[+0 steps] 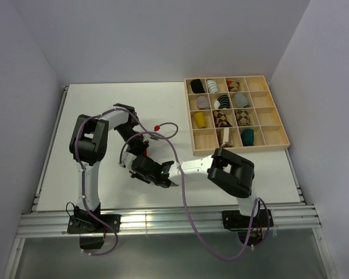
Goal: Roll the socks
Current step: Roll the sock at the center of the board.
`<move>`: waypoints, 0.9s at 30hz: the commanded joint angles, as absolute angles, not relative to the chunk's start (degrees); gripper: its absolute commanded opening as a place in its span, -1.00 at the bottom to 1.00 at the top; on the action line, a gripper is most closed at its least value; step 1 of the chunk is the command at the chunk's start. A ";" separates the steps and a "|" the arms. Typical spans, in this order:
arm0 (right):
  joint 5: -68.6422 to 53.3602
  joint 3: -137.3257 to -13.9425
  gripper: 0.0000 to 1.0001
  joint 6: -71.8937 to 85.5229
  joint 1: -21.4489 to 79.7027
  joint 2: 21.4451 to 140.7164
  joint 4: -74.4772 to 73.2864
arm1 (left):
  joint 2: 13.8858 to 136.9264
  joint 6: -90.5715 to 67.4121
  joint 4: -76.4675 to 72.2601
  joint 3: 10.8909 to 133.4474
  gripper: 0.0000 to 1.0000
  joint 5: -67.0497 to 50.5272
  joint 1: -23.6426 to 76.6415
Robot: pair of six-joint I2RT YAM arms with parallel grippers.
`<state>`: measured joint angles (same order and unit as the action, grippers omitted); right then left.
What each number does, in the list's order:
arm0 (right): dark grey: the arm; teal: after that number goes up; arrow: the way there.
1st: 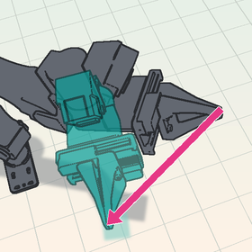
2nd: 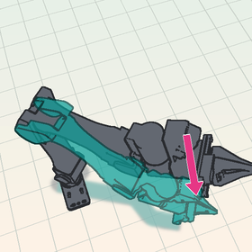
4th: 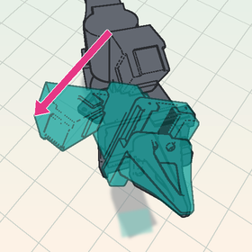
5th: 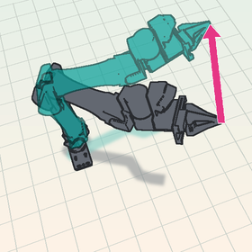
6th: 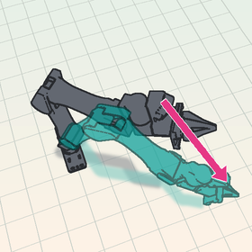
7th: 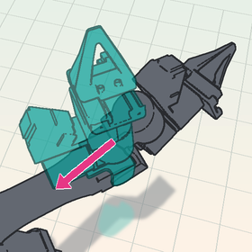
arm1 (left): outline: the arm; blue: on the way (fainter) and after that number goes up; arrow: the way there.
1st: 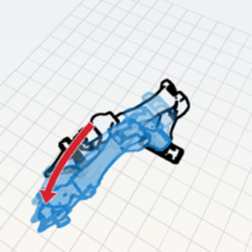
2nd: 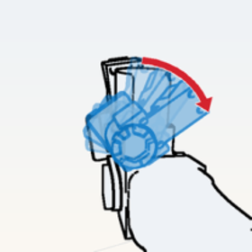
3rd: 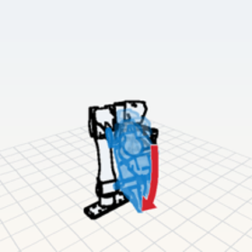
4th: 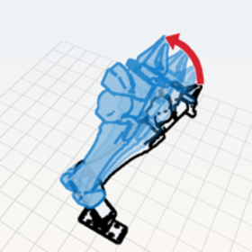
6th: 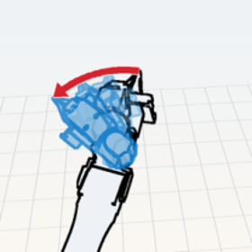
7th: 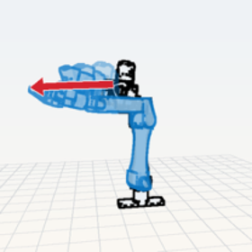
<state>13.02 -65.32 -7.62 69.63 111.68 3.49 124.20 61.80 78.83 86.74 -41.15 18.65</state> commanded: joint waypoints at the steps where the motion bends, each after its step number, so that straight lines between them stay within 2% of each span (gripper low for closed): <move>1: 4.93 -66.88 -0.97 -3.43 68.30 107.41 -1.83 | 120.15 60.92 77.35 90.00 -0.31 -45.88 17.41; 10: -3.24 -68.37 -1.00 -0.44 64.25 107.14 -6.85 | 116.28 53.00 68.12 90.53 -0.33 -48.16 11.35; 19: -17.21 -78.03 -0.98 4.91 56.88 111.53 -17.04 | 105.39 43.96 54.07 84.03 -0.33 -46.85 3.80; 27: -31.35 -91.22 -0.94 5.01 52.39 123.20 -29.43 | 97.13 41.48 47.03 77.79 -0.31 -46.14 -2.81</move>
<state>-23.18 -86.54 4.08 52.88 118.98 -22.02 100.75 43.16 50.98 79.75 -45.19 -1.74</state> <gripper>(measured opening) 0.164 0.342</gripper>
